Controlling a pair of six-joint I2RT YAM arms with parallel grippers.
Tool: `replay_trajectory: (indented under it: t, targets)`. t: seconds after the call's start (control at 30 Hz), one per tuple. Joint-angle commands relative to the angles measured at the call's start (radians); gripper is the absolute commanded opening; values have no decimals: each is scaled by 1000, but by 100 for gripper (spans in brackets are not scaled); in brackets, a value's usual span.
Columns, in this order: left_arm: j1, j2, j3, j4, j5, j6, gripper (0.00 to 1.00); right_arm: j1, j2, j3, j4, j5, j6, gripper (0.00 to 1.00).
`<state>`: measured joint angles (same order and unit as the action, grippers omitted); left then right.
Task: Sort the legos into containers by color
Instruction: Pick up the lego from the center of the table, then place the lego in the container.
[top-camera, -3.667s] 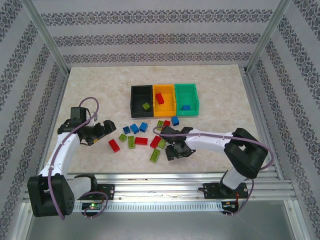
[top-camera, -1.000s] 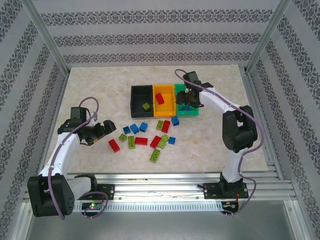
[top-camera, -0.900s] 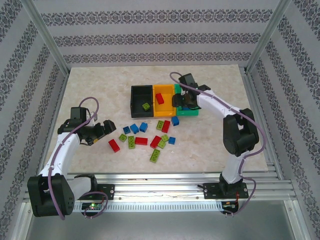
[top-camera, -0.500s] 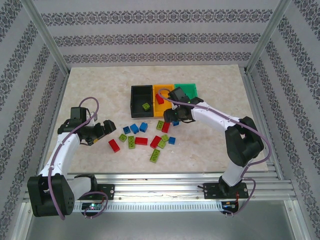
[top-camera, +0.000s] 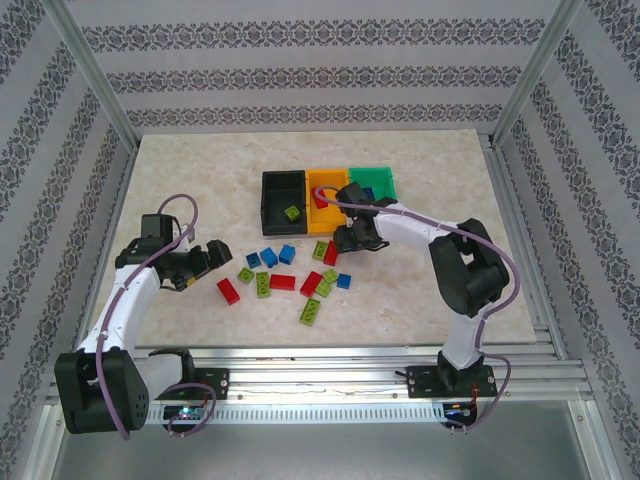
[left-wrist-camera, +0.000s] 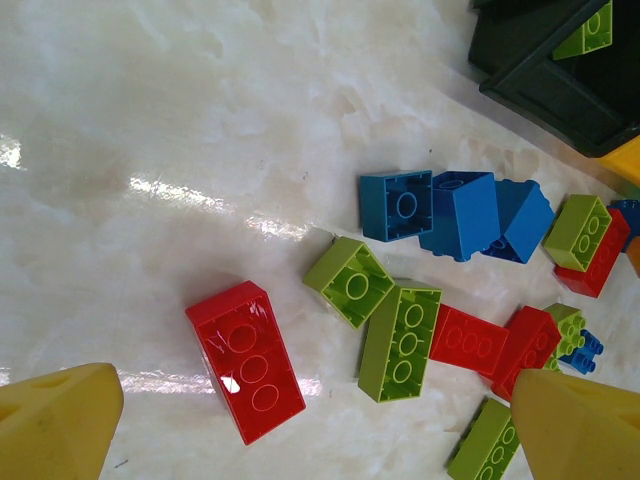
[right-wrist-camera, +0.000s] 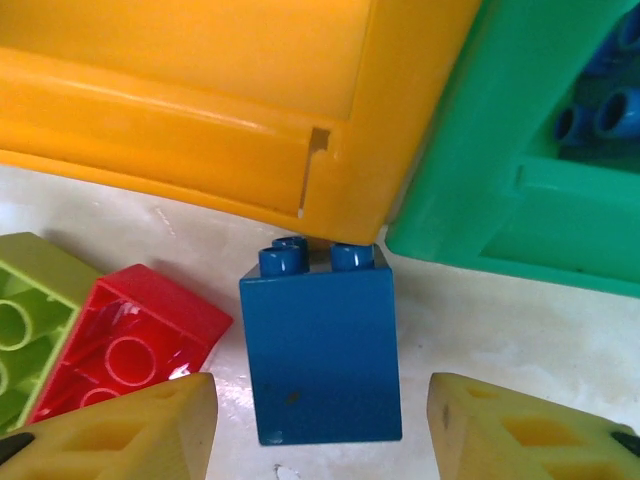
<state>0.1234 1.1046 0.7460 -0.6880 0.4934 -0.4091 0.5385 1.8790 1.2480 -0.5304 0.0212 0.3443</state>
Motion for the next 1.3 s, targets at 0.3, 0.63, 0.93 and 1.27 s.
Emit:
replay_trajectory:
  t: [0.3, 0.63, 0.93, 1.27]
  targets:
    - [-12, 1, 4, -5, 0, -5, 100, -15, 45, 32, -1, 26, -12, 44]
    - [-11, 0, 3, -5, -3, -5, 100, -9, -60, 10, 3, -18, -2, 30]
    - [-11, -2, 3, -4, 3, -6, 100, -82, -324, 1, 14, -25, 13, 29]
    - [-11, -7, 4, -4, -2, -5, 100, -220, -159, 93, 65, -31, 6, 30]
